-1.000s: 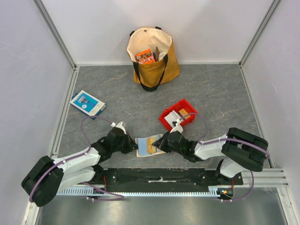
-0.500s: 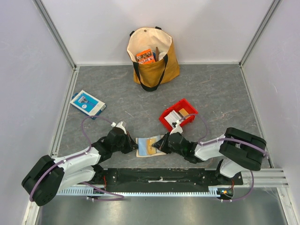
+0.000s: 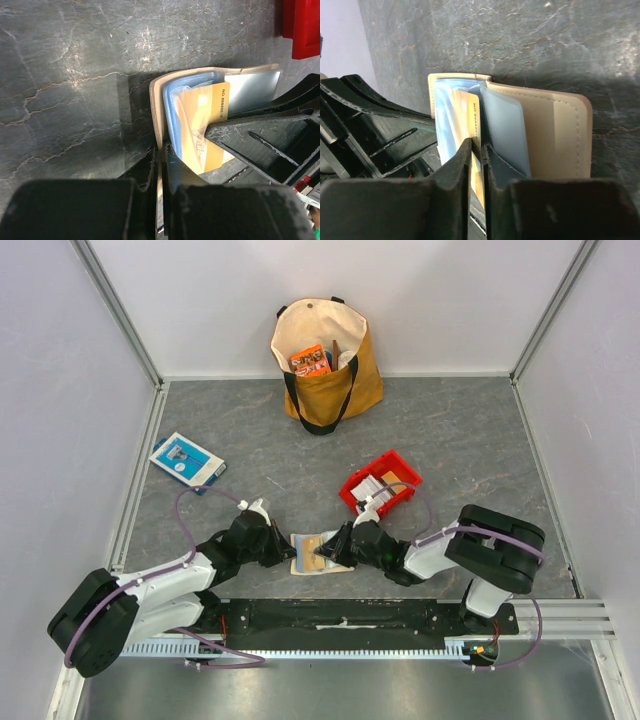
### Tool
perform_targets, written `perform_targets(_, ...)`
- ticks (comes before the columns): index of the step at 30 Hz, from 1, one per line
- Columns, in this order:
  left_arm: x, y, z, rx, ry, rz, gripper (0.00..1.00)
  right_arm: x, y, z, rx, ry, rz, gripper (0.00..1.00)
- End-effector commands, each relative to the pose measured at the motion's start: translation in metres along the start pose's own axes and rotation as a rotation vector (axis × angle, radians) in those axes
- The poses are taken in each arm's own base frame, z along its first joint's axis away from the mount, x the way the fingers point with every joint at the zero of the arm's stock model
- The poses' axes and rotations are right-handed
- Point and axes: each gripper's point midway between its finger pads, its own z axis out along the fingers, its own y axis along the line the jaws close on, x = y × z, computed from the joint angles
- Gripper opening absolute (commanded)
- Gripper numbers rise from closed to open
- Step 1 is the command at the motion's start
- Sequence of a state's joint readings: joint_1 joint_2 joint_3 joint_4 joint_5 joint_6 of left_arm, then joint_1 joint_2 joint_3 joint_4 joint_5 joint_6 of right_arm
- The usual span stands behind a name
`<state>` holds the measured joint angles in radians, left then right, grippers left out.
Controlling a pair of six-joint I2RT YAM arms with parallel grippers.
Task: Put the credit cards into the card holder
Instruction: Insert the credit card into the card holder.
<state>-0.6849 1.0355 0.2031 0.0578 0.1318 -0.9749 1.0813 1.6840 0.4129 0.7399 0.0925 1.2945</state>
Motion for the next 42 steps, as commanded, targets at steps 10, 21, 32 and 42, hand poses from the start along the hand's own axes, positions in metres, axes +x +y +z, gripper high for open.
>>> perform_targets(10, 0.011, 0.030, -0.006, -0.107, 0.018, 0.022, 0.02, -0.018, -0.020, -0.024, 0.276, -0.022, -0.260, 0.54)
perform_targets(21, 0.010, 0.023, -0.003, -0.078, 0.027, 0.028, 0.02, 0.003, 0.012, -0.004, 0.137, 0.068, -0.278, 0.52)
perform_targets(32, 0.009, 0.018, -0.002, -0.067, 0.030, 0.031, 0.02, 0.009, 0.055, -0.002, -0.003, 0.086, -0.302, 0.41)
perform_targets(42, 0.007, 0.016, -0.003, -0.061, 0.025, 0.036, 0.02, 0.017, 0.052, 0.005, -0.036, 0.106, -0.278, 0.31)
